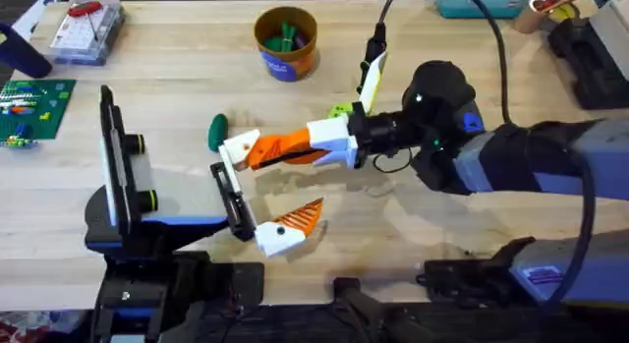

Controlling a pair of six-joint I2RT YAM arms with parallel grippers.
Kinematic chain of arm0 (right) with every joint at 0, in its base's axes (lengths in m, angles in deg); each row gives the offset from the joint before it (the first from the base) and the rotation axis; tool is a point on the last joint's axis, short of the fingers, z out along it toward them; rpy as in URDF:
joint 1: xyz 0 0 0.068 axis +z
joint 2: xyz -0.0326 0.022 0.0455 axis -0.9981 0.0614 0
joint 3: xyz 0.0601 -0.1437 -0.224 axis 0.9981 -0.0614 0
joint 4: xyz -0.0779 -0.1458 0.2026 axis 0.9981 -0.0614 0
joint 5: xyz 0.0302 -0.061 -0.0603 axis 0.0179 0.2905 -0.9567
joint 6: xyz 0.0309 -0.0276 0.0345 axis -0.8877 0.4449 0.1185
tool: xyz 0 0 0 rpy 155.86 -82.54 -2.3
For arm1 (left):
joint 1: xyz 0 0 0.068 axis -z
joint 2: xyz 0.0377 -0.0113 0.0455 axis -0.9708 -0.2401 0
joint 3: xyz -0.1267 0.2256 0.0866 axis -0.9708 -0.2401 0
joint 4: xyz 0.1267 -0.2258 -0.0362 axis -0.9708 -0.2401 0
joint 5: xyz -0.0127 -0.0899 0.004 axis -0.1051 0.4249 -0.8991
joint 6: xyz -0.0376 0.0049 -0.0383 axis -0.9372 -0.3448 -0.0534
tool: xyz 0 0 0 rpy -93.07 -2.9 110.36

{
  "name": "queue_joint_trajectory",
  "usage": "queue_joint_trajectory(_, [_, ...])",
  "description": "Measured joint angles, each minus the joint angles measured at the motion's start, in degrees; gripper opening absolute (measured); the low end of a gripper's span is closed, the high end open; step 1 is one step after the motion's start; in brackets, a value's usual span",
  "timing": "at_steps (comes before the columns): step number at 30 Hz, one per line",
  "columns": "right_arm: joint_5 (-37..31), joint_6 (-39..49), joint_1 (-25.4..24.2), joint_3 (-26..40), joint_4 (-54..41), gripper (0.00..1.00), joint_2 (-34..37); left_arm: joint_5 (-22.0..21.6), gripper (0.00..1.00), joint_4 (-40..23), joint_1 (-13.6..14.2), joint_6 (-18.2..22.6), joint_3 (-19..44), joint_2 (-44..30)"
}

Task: Pick up the gripper from the table and insert it into the empty holder that is missing its gripper. Then pick up a screw, insert it into the mounting hole, and use the screwdriver to tighten it. Finally, clean up the table by picking up the vegetable and placing it into the bucket.

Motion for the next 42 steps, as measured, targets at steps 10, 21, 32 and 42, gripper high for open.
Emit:
queue_joint_trajectory(10, [-0.56,0.01,1.24,1.46,0.29,0.020,1.78,0.12,0.990,-0.06,0.00,-0.66,0.00,-0.01])
queue_joint_trajectory(21, [-0.98,0.00,2.62,4.69,-0.04,0.020,4.46,-0.40,0.990,0.04,-0.16,-0.67,0.00,-0.01])
queue_joint_trajectory(32, [-1.17,-0.01,2.69,4.90,-0.14,0.020,4.60,-0.57,0.990,0.06,-0.24,-0.68,0.00,-0.01])
queue_joint_trajectory(42, [-1.17,-0.01,2.70,4.90,-0.14,0.020,4.61,-0.57,0.990,0.06,-0.24,-0.66,0.00,-0.01])
